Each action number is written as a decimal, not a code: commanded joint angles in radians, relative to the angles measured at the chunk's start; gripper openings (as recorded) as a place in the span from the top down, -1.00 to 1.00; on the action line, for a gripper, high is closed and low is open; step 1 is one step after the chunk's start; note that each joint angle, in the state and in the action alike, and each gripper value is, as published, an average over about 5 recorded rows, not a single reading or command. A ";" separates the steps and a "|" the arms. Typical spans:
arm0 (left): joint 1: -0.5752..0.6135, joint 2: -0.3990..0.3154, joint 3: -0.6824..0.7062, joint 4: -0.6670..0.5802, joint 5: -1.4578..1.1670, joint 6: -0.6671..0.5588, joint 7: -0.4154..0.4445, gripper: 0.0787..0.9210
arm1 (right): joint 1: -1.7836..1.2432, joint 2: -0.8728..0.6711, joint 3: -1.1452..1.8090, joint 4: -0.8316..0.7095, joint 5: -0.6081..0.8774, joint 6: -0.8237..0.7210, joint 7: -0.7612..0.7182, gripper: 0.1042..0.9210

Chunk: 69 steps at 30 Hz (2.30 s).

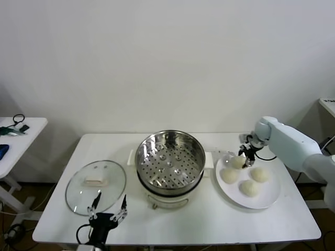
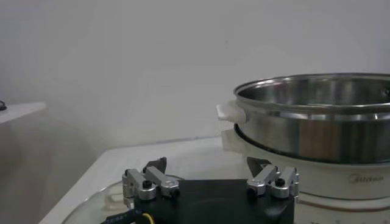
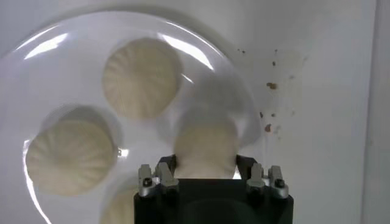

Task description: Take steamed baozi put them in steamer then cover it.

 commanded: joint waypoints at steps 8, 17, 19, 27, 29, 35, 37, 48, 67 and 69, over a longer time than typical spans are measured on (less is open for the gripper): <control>-0.001 0.001 0.005 -0.008 0.001 0.007 -0.002 -0.77 | 0.545 -0.002 -0.364 0.381 0.141 0.196 -0.059 -0.37; 0.002 0.007 0.007 -0.019 0.003 0.011 -0.001 -0.77 | 0.790 0.188 -0.430 0.651 0.164 0.460 -0.047 -0.36; 0.004 0.007 0.006 -0.022 0.003 0.010 -0.002 -0.77 | 0.760 0.227 -0.405 0.698 0.117 0.478 -0.023 -0.36; 0.011 0.012 0.000 -0.032 -0.001 0.008 -0.005 -0.77 | 0.556 0.330 -0.339 0.641 -0.133 0.516 0.050 -0.36; 0.012 0.011 -0.001 -0.036 -0.001 0.009 -0.005 -0.77 | 0.499 0.349 -0.329 0.590 -0.196 0.523 0.064 -0.36; 0.014 0.009 -0.004 -0.039 -0.002 0.009 -0.005 -0.77 | 0.360 0.372 -0.307 0.465 -0.310 0.526 0.107 -0.36; 0.014 0.009 -0.006 -0.039 -0.003 0.009 -0.006 -0.77 | 0.323 0.376 -0.296 0.427 -0.335 0.527 0.121 -0.36; 0.006 0.009 -0.014 -0.032 -0.010 0.011 -0.007 -0.77 | 0.219 0.414 -0.234 0.263 -0.405 0.552 0.189 -0.39; 0.021 0.002 -0.006 -0.047 0.016 0.008 -0.013 -0.77 | 0.763 0.241 -0.536 0.496 0.492 0.297 -0.019 -0.76; 0.022 0.003 -0.006 -0.051 0.015 0.007 -0.013 -0.77 | 0.828 0.155 -0.603 0.544 0.562 0.144 -0.030 -0.76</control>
